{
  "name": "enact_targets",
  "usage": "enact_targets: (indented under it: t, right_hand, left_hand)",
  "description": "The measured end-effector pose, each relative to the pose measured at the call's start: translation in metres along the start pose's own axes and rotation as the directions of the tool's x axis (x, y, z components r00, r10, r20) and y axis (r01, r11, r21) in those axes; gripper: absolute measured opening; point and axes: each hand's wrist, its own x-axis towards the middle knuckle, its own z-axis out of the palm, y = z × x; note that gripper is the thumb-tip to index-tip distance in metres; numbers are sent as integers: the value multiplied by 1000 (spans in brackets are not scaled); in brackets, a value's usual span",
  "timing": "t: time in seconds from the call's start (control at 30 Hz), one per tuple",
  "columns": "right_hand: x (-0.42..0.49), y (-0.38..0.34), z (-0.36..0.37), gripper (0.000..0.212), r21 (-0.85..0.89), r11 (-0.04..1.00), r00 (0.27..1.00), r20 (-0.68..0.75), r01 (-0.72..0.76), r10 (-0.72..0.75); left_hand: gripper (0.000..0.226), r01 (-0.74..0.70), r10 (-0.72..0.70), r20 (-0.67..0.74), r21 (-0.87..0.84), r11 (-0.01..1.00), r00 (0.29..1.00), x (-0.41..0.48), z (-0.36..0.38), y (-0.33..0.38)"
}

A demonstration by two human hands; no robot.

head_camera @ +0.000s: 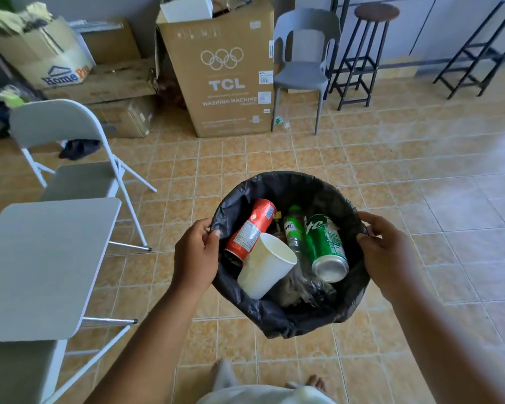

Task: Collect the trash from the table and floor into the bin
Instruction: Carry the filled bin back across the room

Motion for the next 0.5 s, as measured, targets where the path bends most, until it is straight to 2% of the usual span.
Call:
enact_targets:
  t: [0.23, 0.5]
  right_hand:
    - [43, -26, 8, 46, -13, 999, 994, 93, 53, -51]
    - [126, -82, 87, 46, 2, 999, 996, 79, 50, -50]
  left_hand:
    - [27, 45, -47, -91, -17, 999, 995, 24, 4, 5]
    - [27, 70, -71, -85, -17, 997, 994, 136, -13, -15]
